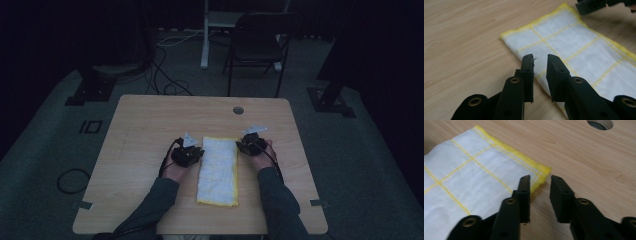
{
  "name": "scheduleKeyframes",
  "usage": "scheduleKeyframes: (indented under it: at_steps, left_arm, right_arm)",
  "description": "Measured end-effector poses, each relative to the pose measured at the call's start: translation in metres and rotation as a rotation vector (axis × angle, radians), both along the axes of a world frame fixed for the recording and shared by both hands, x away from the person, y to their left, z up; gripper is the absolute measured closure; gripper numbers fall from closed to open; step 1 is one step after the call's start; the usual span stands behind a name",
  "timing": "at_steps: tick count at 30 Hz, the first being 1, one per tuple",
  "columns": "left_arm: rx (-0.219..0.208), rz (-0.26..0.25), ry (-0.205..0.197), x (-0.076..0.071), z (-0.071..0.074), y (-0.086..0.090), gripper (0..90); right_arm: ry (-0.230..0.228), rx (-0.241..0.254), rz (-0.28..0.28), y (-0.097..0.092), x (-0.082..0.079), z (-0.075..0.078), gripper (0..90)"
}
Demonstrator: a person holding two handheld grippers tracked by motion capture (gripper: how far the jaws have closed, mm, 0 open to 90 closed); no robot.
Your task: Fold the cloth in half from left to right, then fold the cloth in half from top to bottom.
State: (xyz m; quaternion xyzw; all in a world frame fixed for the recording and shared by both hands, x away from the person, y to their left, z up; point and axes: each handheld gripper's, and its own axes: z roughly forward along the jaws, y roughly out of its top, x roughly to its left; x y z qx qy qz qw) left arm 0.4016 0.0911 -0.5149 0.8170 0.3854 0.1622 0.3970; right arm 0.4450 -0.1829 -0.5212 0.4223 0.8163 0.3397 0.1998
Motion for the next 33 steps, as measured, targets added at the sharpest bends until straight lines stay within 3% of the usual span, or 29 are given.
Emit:
scheduleKeyframes:
  at_steps: [9,26,33]
  left_arm:
    - [-0.009,0.023,0.017,0.017,-0.001,-0.004,73.6]
    - [-0.029,0.098,0.07,0.049,-0.009,-0.014,58.7]
    - [-0.004,0.111,0.105,0.057,-0.014,-0.022,55.3]
  right_arm:
    - [0.006,0.024,0.006,0.002,0.0,0.0,62.8]
    - [0.036,0.051,-0.016,0.008,0.012,-0.004,56.0]
    - [0.065,0.077,-0.051,0.01,0.019,-0.011,53.3]
